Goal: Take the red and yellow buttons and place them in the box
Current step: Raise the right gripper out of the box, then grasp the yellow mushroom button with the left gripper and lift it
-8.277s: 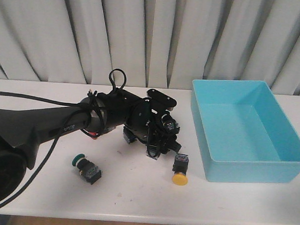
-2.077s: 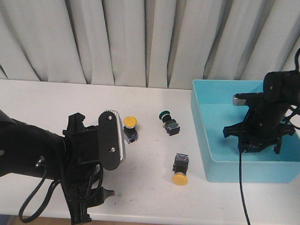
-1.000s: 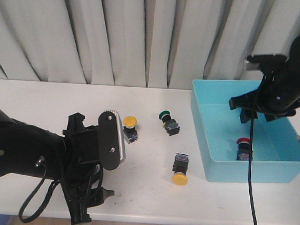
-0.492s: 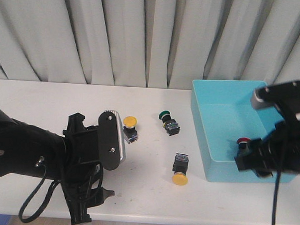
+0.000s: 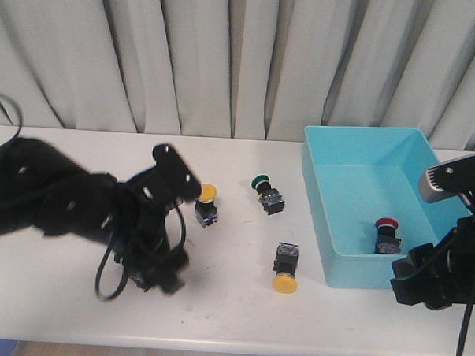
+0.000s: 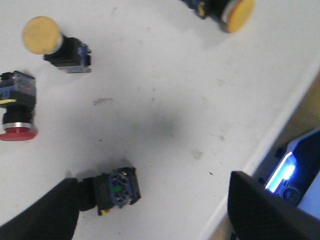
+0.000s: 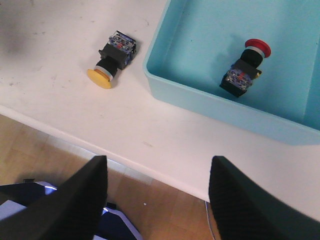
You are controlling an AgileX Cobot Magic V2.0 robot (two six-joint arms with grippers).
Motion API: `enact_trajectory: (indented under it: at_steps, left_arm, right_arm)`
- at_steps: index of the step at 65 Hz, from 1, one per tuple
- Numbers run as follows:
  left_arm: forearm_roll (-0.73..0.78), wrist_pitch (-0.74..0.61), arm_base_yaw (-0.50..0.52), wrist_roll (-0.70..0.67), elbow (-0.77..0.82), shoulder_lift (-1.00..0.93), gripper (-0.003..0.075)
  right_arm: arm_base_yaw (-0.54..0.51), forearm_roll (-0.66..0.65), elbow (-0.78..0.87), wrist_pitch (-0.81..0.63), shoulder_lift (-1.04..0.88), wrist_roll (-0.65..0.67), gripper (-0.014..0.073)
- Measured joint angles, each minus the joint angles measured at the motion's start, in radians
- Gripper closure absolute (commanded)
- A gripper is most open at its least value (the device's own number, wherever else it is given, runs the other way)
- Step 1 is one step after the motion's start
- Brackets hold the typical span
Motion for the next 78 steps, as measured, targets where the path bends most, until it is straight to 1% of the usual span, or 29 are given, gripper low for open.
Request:
enact_trajectory:
  at_steps: [9, 15, 18, 27, 33, 42, 52, 66, 73, 78]
  left_arm:
    - [-0.004, 0.044, 0.057, -0.01, -0.141, 0.118, 0.013]
    - [-0.051, 0.104, 0.093, 0.046, -0.253, 0.202, 0.013]
    - [-0.1, 0.126, 0.109, 0.088, -0.303, 0.245, 0.013]
    - [-0.231, 0.15, 0.162, 0.218, -0.451, 0.372, 0.013]
    - [-0.259, 0.157, 0.176, 0.271, -0.539, 0.445, 0.013]
    - [-0.268, 0.164, 0.18, 0.29, -0.646, 0.544, 0.013]
    - [-0.27, 0.166, 0.18, 0.292, -0.745, 0.649, 0.013]
    - [-0.272, 0.166, 0.18, 0.29, -0.826, 0.751, 0.0136]
    - [-0.272, 0.174, 0.18, 0.285, -0.833, 0.769, 0.0167]
    - [-0.272, 0.186, 0.18, 0.284, -0.834, 0.774, 0.0216]
  right_arm:
    - [0.0, 0.0, 0.0, -0.02, 0.0, 0.0, 0.0147]
    - [0.0, 0.0, 0.0, -0.032, 0.0, 0.0, 0.0147]
    - [0.0, 0.0, 0.0, -0.039, 0.0, -0.001, 0.0147]
    - [0.0, 0.0, 0.0, -0.054, 0.0, -0.001, 0.0147]
    - [0.0, 0.0, 0.0, -0.061, 0.0, -0.001, 0.0147]
    - [0.0, 0.0, 0.0, -0.065, 0.0, -0.001, 0.0147]
    - [0.0, 0.0, 0.0, -0.065, 0.0, -0.001, 0.0147]
    - [0.0, 0.0, 0.0, -0.065, 0.0, -0.001, 0.0147]
    - [0.0, 0.0, 0.0, -0.065, 0.0, -0.001, 0.0147]
    - [0.0, 0.0, 0.0, -0.065, 0.0, -0.001, 0.0147]
